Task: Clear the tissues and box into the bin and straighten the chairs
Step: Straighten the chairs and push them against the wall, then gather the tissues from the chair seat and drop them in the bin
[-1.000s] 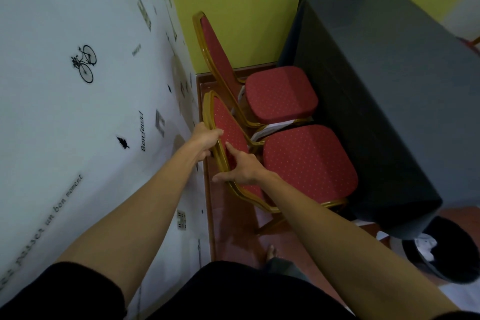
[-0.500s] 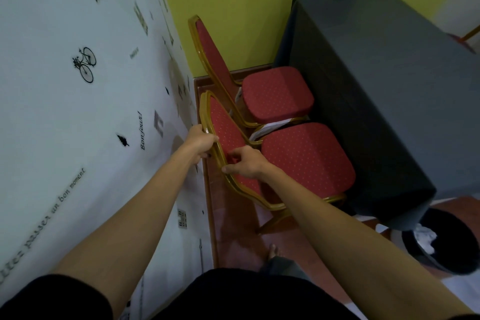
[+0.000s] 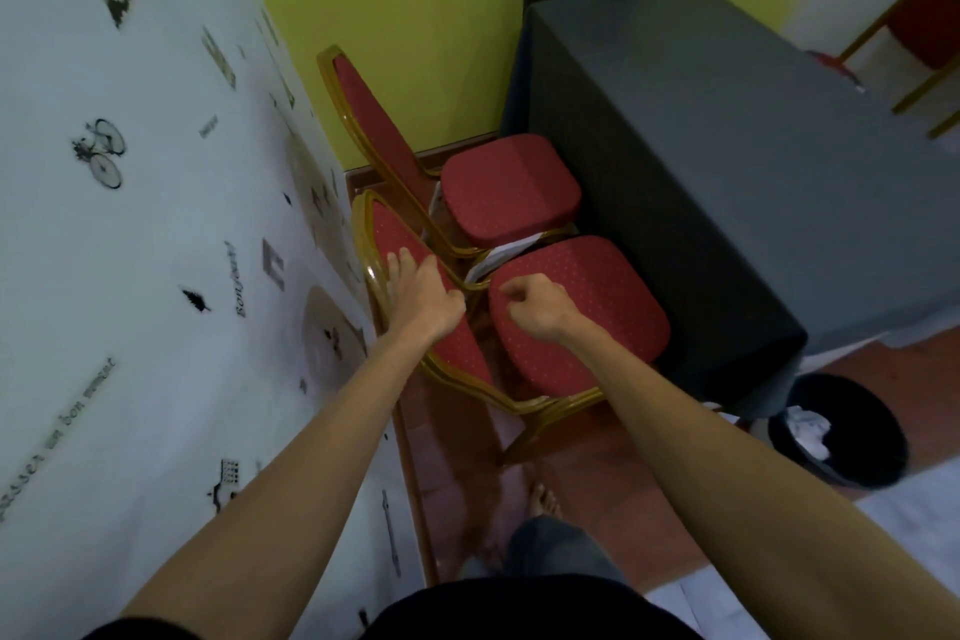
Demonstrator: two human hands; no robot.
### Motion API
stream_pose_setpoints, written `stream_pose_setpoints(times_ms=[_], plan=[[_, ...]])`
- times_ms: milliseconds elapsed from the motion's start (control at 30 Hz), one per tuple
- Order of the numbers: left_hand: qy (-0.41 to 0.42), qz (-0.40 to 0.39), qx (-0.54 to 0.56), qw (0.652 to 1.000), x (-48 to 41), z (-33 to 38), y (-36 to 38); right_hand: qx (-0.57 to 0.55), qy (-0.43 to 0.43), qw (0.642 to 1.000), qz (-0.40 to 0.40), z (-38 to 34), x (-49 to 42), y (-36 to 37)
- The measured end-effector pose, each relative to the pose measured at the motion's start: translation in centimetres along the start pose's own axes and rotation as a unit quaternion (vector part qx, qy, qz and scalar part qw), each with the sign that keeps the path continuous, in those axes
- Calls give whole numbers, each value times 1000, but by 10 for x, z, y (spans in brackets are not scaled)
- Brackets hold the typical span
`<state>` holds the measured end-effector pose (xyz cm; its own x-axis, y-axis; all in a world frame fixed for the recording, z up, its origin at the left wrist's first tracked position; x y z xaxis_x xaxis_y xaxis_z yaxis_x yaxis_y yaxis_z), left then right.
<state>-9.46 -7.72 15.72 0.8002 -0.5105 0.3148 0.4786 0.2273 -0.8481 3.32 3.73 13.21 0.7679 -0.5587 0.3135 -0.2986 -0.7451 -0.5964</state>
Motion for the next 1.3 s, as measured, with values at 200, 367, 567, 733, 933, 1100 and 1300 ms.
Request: stream_pose_setpoints(times_ms=[200, 367, 567, 733, 933, 1100, 1300], plan=[[59, -105, 6, 993, 13, 53, 44, -26, 46, 997, 57, 51, 35, -45], [128, -176, -10, 976, 31, 119, 83, -47, 84, 990, 107, 105, 69, -98], [192, -222, -36, 955, 54, 217, 135, -61, 128, 977, 159, 172, 111, -167], [234, -252, -39, 938, 79, 292, 186, -53, 161, 965, 202, 230, 146, -226], [260, -295, -39, 919, 108, 358, 243, -52, 183, 951, 243, 287, 189, -274], [293, -330, -45, 896, 134, 411, 286, -59, 216, 935, 275, 338, 224, -314], [311, -363, -69, 876, 146, 463, 335, -78, 251, 921, 287, 399, 242, -353]])
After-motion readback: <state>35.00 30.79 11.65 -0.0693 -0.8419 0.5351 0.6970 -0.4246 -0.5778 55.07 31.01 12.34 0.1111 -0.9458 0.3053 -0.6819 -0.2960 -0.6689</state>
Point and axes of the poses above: each hand's wrist, its own x-axis away from the middle knuckle, its own y-axis out of the palm, z = x × y, the point moved 4 cm from there along -x, towards the middle knuckle, and after that the axes turned 7 degrees about -y, right-handed, at the moved point
